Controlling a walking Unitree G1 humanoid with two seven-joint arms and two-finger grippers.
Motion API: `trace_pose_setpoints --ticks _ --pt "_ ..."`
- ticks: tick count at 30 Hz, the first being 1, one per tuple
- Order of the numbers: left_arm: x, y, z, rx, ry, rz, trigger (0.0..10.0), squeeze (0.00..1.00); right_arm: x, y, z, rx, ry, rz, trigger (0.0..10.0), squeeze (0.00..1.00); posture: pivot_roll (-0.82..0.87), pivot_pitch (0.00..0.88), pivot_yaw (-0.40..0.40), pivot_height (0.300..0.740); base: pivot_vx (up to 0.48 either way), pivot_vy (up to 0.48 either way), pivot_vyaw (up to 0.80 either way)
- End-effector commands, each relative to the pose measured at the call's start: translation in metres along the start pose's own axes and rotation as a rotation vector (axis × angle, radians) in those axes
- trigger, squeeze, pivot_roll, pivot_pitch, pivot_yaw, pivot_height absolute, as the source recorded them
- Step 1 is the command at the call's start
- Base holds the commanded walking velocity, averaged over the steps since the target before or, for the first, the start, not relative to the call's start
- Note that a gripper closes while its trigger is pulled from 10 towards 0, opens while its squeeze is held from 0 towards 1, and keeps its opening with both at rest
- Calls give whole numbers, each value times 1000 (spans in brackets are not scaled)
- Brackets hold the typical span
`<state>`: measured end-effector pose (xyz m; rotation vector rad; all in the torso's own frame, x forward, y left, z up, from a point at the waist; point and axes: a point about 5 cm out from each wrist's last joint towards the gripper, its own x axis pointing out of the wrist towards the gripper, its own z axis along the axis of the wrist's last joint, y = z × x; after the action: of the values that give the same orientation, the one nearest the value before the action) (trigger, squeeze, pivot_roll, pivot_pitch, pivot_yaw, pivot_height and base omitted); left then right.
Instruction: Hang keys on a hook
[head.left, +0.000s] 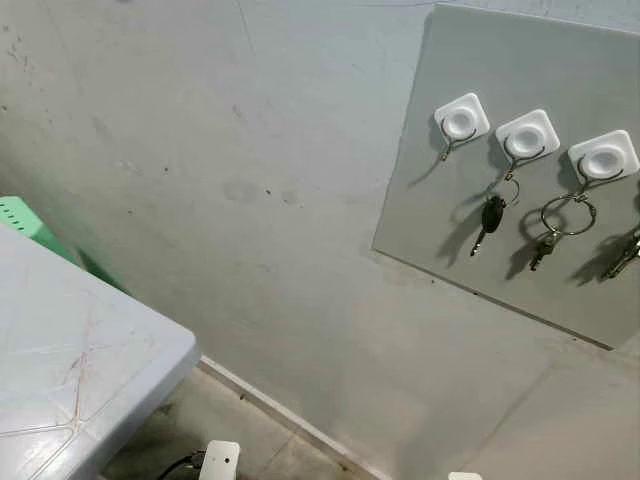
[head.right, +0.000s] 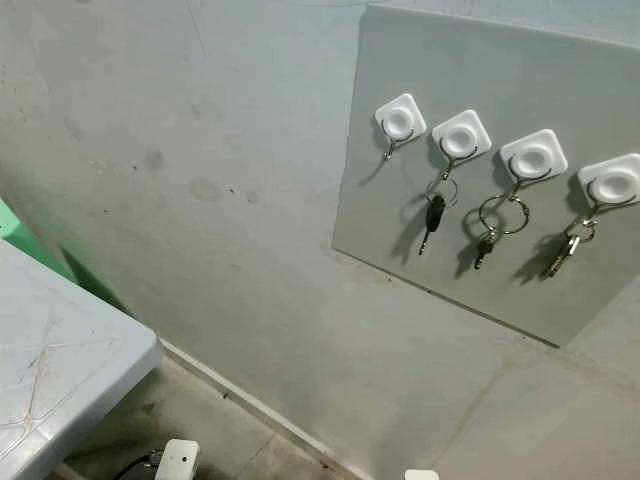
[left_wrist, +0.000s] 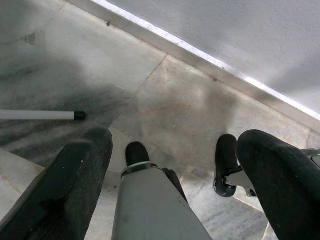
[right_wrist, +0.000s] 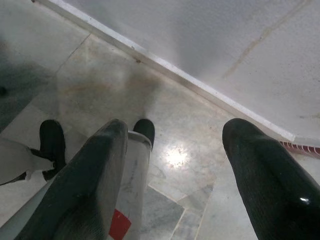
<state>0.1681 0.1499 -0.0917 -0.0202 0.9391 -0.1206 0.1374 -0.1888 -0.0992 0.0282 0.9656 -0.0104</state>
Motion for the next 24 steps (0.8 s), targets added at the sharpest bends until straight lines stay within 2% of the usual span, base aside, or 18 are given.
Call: trace_pose_setpoints --ticks 1,7,24 --pt "-1 3 -4 4 11 10 10000 0 -2 -2 -5 5 8 -8 10000 0 18 19 -40 740 0 0 0" --pt "-3 4 -9 2 21 11 10000 0 -3 -2 -9 18 13 -13 10000 0 15 30 -34 740 0 0 0" --pt "-3 6 -7 5 20 14 10000 0 -4 -3 -11 28 15 -18 10000 0 15 30 -36 740 -273 -258 0"
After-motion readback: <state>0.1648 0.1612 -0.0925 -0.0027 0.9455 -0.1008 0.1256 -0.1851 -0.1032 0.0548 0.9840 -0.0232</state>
